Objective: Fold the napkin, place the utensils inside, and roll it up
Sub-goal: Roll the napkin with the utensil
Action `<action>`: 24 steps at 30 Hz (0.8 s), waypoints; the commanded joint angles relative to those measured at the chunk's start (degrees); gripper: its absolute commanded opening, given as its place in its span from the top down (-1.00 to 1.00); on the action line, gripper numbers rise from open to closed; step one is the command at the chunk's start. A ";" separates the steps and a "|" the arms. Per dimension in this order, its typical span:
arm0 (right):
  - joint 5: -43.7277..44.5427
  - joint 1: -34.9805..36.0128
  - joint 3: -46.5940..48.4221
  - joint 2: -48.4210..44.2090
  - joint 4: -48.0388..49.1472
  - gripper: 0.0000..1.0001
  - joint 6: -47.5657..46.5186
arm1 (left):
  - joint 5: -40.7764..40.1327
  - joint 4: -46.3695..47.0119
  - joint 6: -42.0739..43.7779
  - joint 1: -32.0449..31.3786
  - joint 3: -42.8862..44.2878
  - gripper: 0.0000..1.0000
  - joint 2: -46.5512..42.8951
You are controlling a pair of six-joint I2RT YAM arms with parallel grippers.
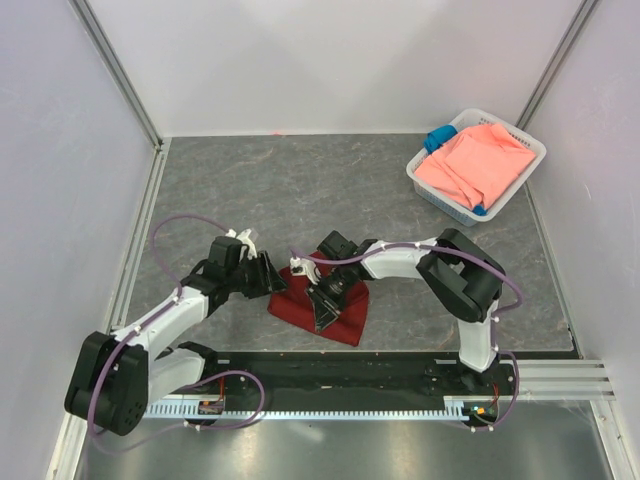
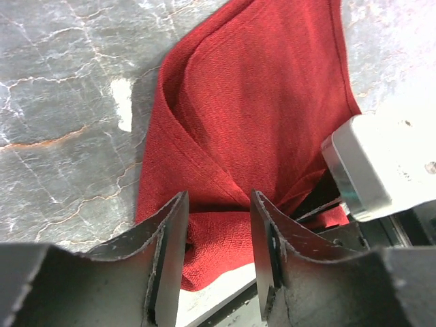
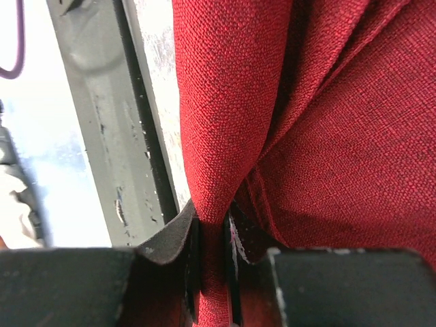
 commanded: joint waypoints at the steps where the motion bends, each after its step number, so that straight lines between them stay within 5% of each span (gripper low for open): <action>1: 6.31 -0.01 -1.70 5.65 -3.76 0.57 -2.89 | -0.47 1.70 -0.76 -0.16 -1.00 0.06 0.43; 11: 4.81 -1.77 -0.12 8.37 -4.21 0.56 -3.24 | -0.13 0.91 -1.47 -0.16 -2.85 -0.03 -1.77; 15: 4.64 -2.38 0.32 8.73 -4.29 0.56 -3.24 | 0.14 1.35 -1.47 -0.16 -3.90 0.30 -0.45; 19: 5.34 -2.65 0.67 7.85 -4.29 0.45 -2.63 | -0.03 1.61 -1.29 -0.16 -3.73 0.91 2.79; 24: 8.23 -2.65 1.11 2.76 -4.64 0.07 -0.52 | -0.12 0.91 -0.94 -0.16 -1.54 0.96 7.71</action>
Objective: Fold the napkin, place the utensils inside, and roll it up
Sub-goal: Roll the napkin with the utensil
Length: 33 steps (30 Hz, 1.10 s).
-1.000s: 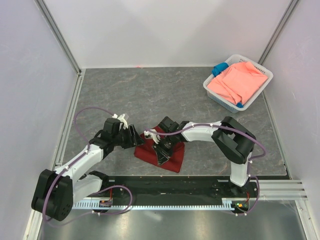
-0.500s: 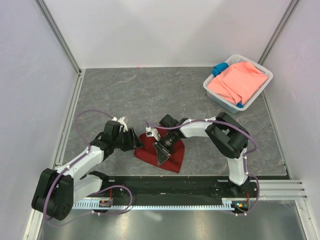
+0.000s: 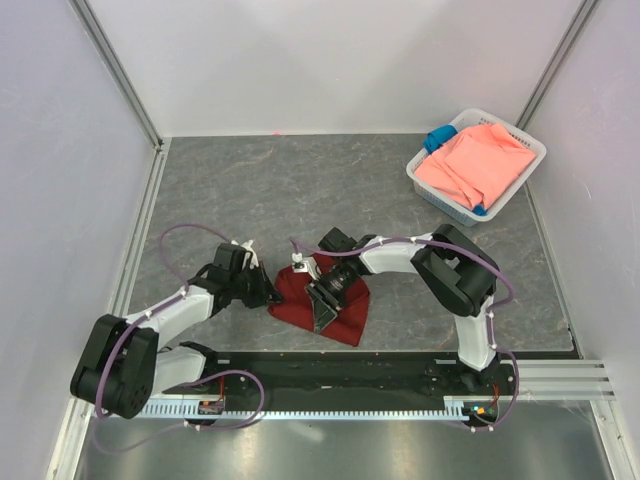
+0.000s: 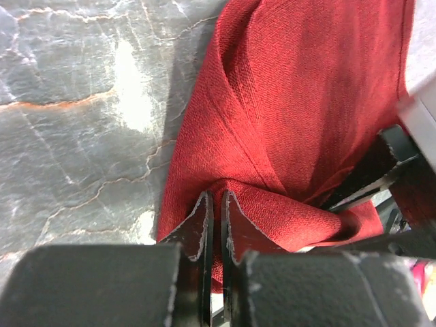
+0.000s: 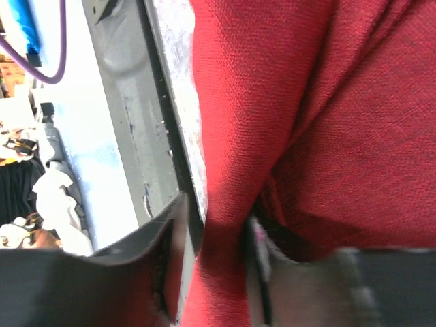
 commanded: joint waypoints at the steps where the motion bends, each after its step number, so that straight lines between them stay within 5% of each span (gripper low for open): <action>1: 15.36 -0.07 -1.38 -3.40 -2.24 -0.10 -1.92 | -0.21 -1.12 0.57 -0.16 2.32 0.96 3.70; 8: 24.15 0.54 -3.92 -17.12 -1.54 -0.44 1.07 | 0.32 -3.15 1.45 -0.16 5.39 0.96 8.80; 16: 53.47 13.10 -10.17 -29.52 2.76 -0.56 -0.15 | 0.41 -4.20 1.89 -0.16 6.89 0.96 11.08; 23: 66.86 22.60 -9.56 -25.58 5.84 -0.58 -3.22 | 1.11 -4.73 2.24 -0.16 7.94 0.96 12.32; 33: 65.82 23.31 -6.39 -17.58 7.60 -0.50 -8.15 | 1.73 -4.73 2.33 -0.16 8.21 0.96 12.49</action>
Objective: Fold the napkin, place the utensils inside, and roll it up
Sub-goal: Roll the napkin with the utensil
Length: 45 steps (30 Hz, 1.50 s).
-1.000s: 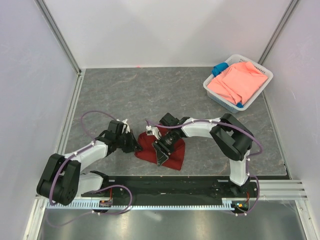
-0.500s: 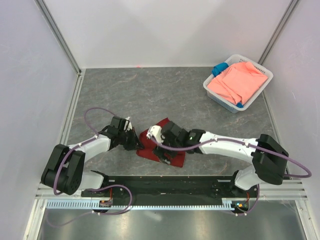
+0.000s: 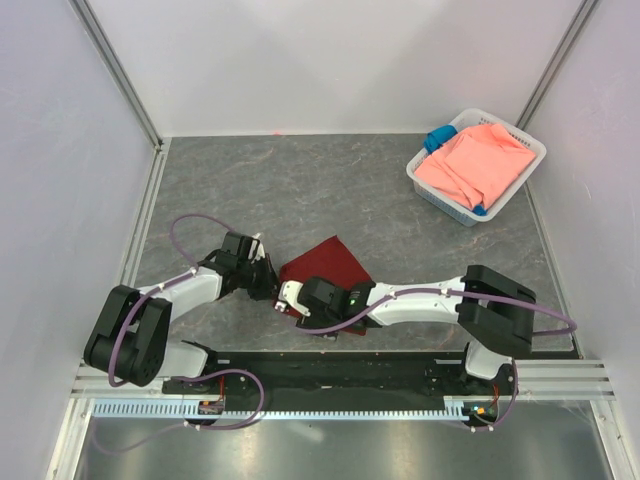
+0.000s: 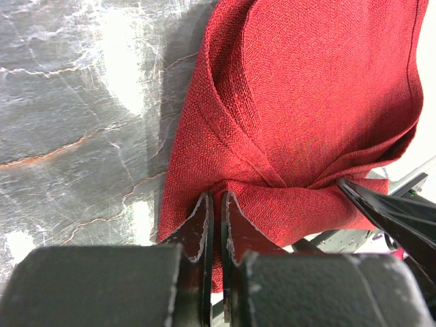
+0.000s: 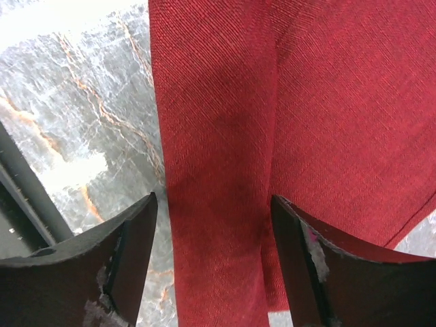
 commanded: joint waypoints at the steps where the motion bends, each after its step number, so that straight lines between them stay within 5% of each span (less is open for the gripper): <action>1: 1.87 0.21 3.09 1.79 2.20 -0.49 -2.79 | -1.18 -2.57 2.28 -0.16 0.43 0.96 1.72; 8: -1.82 -1.89 3.09 4.08 2.47 -0.37 -3.15 | 0.14 -2.22 3.07 -0.16 0.78 0.96 2.07; 13: -12.25 -4.36 3.09 5.75 0.37 0.01 -2.62 | 1.37 -1.25 3.34 -0.16 1.39 0.92 1.11; 21: -29.85 -9.89 2.48 9.26 -2.01 0.35 0.45 | -4.07 -3.71 3.43 -0.07 2.80 -0.03 -7.40; 31: -45.41 -14.73 4.67 12.69 -6.05 0.44 0.90 | -9.97 -5.38 1.49 -0.07 -2.64 -0.47 -19.46; 45: -53.68 -18.25 9.86 21.39 -9.92 0.45 -0.25 | -6.63 -3.10 -0.18 -0.07 -6.69 -0.47 -17.80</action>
